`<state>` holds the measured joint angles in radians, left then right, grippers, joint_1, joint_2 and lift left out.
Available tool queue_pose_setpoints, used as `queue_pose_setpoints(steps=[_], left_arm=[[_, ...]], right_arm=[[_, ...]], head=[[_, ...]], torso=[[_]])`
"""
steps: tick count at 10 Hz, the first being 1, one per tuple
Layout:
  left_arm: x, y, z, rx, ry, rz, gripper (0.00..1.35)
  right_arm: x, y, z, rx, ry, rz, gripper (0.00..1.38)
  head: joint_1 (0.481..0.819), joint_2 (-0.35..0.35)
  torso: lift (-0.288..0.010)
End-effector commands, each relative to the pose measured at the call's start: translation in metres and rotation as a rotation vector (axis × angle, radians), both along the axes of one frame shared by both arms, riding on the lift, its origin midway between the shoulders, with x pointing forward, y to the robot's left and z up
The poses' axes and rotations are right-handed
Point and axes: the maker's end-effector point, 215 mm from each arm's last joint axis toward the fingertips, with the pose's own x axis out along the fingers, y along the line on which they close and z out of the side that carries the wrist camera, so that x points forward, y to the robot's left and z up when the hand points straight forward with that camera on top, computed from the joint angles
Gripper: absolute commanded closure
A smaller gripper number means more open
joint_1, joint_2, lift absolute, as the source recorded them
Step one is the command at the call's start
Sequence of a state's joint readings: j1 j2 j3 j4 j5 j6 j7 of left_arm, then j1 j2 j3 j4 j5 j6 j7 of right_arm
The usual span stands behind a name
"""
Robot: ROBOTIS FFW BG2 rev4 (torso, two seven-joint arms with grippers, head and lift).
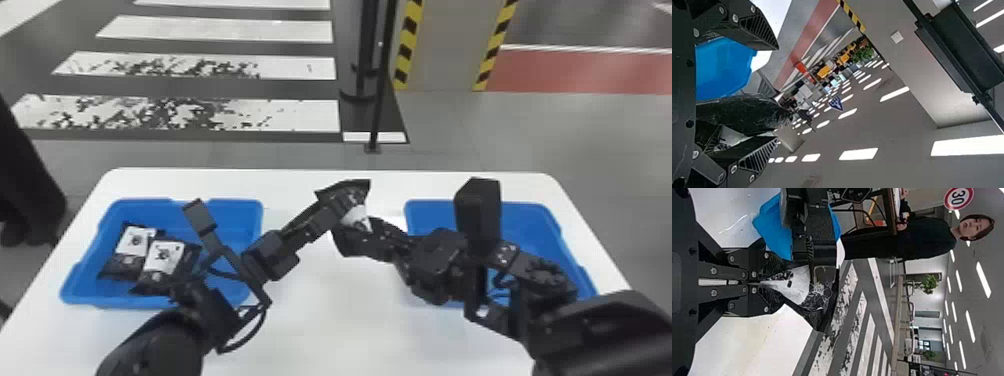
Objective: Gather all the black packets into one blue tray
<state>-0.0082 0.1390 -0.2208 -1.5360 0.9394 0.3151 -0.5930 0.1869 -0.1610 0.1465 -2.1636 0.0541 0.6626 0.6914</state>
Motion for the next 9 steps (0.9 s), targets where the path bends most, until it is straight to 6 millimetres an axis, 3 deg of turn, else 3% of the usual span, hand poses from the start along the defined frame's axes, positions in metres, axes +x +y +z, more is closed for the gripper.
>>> queue_pose_setpoints(steps=[1, 3, 7, 9], left_arm=[[0.0, -0.012, 0.001, -0.029, 0.012, -0.011, 0.44], [0.001, -0.017, -0.001, -0.045, 0.016, -0.002, 0.79], [0.008, -0.005, 0.001, 0.01, -0.046, 0.048, 0.82], [0.003, -0.01, -0.012, 0.047, -0.028, 0.028, 1.14]], right_arm=[[-0.001, 0.003, 0.0, 0.001, 0.001, 0.008, 1.28], [0.0, 0.004, 0.001, 0.0, -0.001, 0.012, 1.28], [-0.002, 0.003, -0.01, -0.007, 0.03, 0.007, 1.28], [-0.001, 0.003, -0.009, -0.007, 0.03, 0.006, 1.28]], head=[[0.695, -0.045], [0.695, -0.06], [0.695, -0.054], [0.695, -0.051]], torso=[[-0.11], [-0.11], [-0.11], [-0.11]])
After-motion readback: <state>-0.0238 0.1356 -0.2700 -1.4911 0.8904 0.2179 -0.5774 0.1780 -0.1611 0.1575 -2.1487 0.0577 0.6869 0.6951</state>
